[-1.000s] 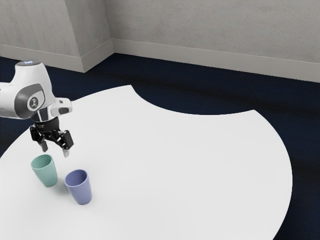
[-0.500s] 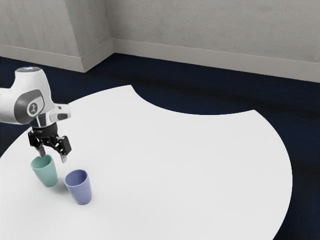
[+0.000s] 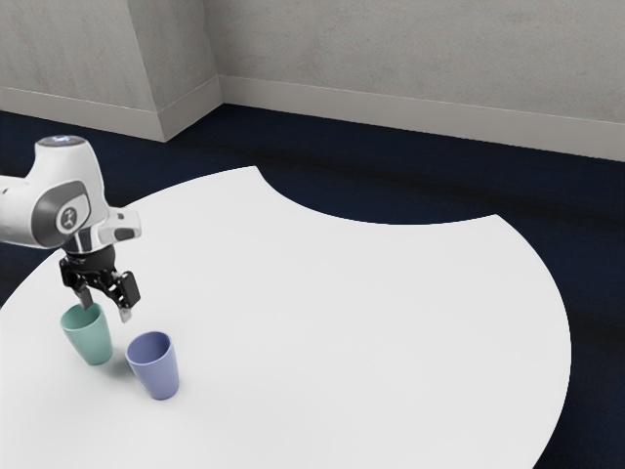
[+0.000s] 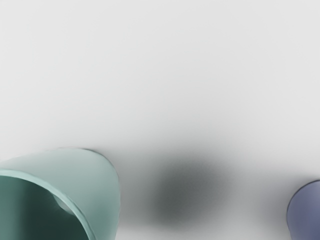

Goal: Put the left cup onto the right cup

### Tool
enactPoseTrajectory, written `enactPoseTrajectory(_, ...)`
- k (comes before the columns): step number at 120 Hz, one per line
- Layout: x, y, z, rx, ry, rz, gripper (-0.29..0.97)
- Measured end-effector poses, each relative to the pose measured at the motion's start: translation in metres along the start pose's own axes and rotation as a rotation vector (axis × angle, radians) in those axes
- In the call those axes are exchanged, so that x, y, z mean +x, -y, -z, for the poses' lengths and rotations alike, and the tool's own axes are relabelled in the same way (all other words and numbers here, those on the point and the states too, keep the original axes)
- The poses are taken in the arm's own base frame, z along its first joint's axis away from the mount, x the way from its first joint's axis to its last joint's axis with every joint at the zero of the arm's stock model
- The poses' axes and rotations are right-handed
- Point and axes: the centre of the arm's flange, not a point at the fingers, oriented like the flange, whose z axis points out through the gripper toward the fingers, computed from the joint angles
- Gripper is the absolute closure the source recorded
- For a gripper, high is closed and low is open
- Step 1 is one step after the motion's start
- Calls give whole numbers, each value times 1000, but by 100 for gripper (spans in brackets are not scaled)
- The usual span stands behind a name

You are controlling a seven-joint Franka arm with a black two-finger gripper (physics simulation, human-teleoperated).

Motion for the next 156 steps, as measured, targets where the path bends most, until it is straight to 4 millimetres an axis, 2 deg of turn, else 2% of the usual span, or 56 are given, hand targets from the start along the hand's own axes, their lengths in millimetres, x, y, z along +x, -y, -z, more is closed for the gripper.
enactPoseTrajectory(55,-3,4,-13,-4,6,-29,1)
enactPoseTrajectory(103,-6,11,-17,-3,-7,-30,1)
enactPoseTrajectory(156,-4,11,-26,-6,1,-39,6)
